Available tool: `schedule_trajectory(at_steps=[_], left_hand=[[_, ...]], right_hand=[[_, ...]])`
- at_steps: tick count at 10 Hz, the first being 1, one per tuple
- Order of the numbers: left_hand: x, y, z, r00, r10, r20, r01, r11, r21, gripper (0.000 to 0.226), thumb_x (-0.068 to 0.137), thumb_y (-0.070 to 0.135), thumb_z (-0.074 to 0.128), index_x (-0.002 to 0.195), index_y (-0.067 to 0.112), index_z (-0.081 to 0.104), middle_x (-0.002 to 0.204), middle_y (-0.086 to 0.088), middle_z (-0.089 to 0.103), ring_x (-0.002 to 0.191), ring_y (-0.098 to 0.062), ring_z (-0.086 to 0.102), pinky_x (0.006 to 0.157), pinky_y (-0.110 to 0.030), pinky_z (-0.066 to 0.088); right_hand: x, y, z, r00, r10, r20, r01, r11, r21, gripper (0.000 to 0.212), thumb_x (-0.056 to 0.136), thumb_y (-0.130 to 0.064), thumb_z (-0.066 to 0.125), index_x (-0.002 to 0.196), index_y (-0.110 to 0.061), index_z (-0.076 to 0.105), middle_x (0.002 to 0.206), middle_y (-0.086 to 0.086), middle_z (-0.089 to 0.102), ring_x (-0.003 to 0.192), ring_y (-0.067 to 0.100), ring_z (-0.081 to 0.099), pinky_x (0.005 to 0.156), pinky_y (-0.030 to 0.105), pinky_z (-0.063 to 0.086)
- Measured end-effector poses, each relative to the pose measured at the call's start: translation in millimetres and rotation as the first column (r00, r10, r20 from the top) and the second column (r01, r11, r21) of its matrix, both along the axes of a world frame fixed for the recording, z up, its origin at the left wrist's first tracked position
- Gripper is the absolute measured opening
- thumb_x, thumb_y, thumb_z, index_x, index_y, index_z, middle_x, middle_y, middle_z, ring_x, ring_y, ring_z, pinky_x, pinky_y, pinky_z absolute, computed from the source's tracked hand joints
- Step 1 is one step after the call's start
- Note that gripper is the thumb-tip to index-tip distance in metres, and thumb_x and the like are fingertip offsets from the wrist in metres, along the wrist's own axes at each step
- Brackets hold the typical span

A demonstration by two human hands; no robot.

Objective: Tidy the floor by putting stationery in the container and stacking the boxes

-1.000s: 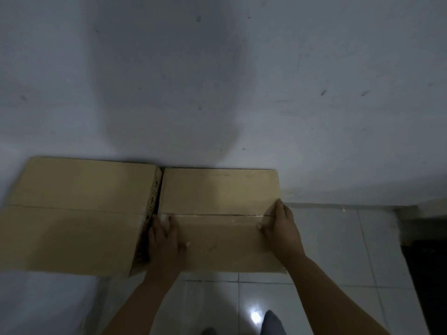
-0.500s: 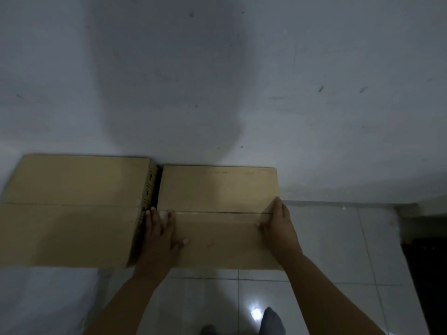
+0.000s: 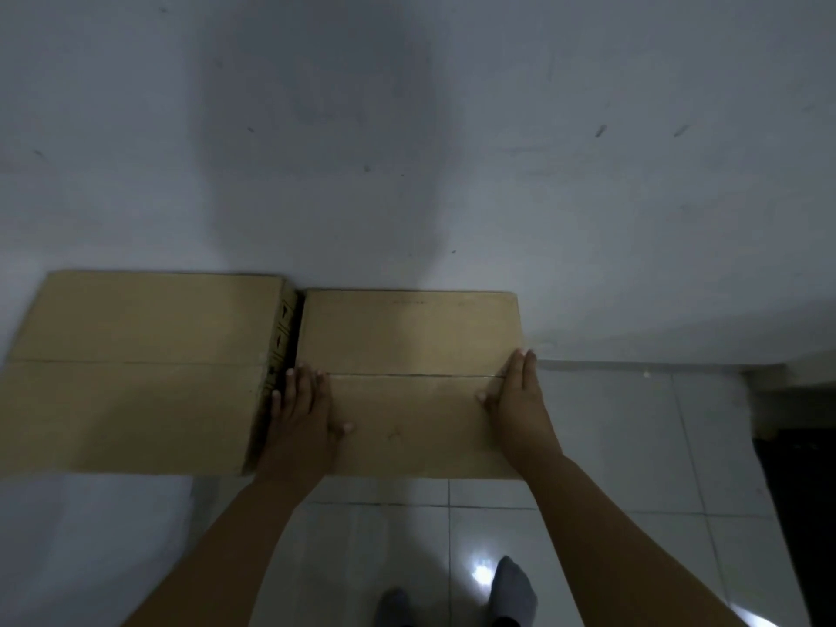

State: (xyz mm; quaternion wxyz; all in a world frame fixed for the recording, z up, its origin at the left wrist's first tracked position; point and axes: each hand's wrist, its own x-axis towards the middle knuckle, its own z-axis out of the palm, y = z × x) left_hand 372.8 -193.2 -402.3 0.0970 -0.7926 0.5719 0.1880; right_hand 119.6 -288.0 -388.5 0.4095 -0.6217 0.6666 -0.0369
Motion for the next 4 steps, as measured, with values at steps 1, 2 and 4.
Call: schedule_trajectory(at_steps=[1, 2, 4], left_hand=[[5, 0, 8, 0.999, -0.040, 0.034, 0.040, 0.999, -0.010, 0.082, 0.091, 0.056, 0.039, 0.151, 0.010, 0.008, 0.160, -0.013, -0.003, 0.147, -0.030, -0.008, 0.118, -0.044, -0.003], [6, -2, 28, 0.994, -0.088, 0.066, 0.087, 0.996, 0.010, 0.075, 0.092, 0.057, 0.034, 0.150, 0.014, 0.013, 0.160, -0.007, 0.003, 0.148, -0.029, -0.007, 0.118, -0.042, -0.003], [4, -10, 86, 0.991, -0.122, -0.049, 0.109, 0.972, -0.209, 0.052, 0.096, 0.032, 0.043, 0.143, 0.011, 0.034, 0.150, -0.008, 0.034, 0.144, -0.026, 0.020, 0.117, -0.041, 0.009]], right_hand=[[0, 1, 8, 0.988, 0.089, -0.127, -0.094, 0.995, -0.037, 0.075, 0.099, -0.033, 0.041, 0.150, -0.008, -0.009, 0.159, 0.009, -0.015, 0.147, 0.027, -0.001, 0.118, 0.038, 0.012], [-1, 6, 23, 0.953, 0.209, -0.220, -0.232, 0.969, -0.087, 0.070, 0.098, -0.032, 0.038, 0.151, -0.010, -0.003, 0.159, 0.010, -0.009, 0.147, 0.024, -0.005, 0.119, 0.035, 0.005], [-9, 13, 83, 0.932, 0.286, -0.221, -0.322, 0.936, -0.146, 0.067, 0.097, -0.029, 0.044, 0.151, -0.013, 0.008, 0.159, 0.009, 0.009, 0.147, 0.024, 0.008, 0.118, 0.037, 0.016]])
